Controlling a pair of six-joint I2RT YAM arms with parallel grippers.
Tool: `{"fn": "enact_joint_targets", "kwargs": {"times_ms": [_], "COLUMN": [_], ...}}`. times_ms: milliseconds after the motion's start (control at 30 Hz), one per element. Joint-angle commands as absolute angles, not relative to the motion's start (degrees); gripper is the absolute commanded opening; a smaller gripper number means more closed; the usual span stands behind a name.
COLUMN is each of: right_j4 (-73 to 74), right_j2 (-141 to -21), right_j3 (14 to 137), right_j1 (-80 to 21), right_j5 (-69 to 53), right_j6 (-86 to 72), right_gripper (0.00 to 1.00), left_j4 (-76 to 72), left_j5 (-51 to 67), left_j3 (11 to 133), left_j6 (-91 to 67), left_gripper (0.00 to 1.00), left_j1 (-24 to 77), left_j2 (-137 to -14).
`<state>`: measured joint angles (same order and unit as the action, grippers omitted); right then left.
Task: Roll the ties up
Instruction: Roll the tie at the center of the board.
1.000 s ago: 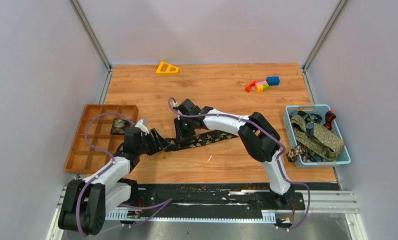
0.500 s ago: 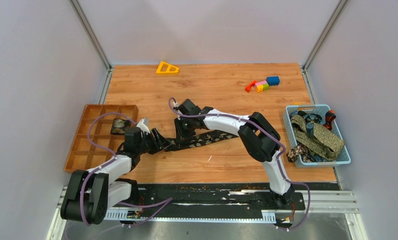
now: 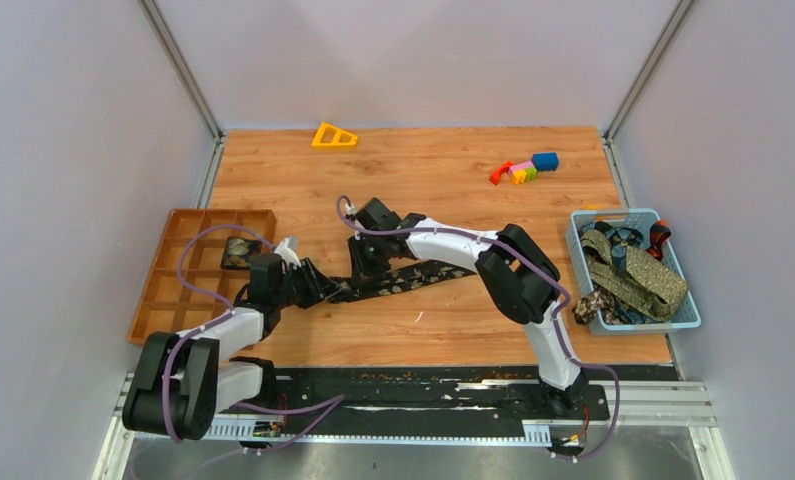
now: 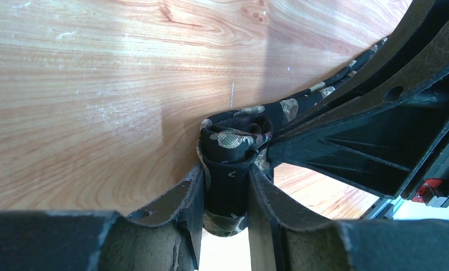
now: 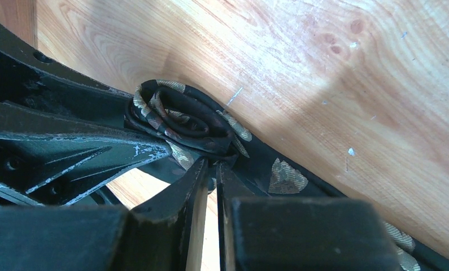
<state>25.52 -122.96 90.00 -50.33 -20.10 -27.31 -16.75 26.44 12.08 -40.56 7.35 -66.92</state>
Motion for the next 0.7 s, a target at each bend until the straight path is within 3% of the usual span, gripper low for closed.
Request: {"fn": "enact_joint_targets", "kwargs": {"times_ms": [0,267,667], "right_j4": [25.9,25.9,25.0], "right_j2": [-120.6,-117.9,-120.3], "right_j3": [91.0,91.3,93.5], "right_j1": [-50.4,-51.3,-52.8], "right_j5": [-20.1,-21.2,-22.2], "right_j6": [-26.1,-25.8,-26.5], "right_gripper": [0.12,0.15,0.15], "left_j4": [-10.4,5.3,15.1], "left_j5": [24.4,18.2,8.8], "left_j3": [14.0,19.3,24.1], "left_j6": [-37.3,-31.6,-31.1], "left_gripper": [0.36,0.34,0.31], "left_j1": [7.0,7.1,11.8], "left_j2": [-64.3,-58.2,-54.8]}}
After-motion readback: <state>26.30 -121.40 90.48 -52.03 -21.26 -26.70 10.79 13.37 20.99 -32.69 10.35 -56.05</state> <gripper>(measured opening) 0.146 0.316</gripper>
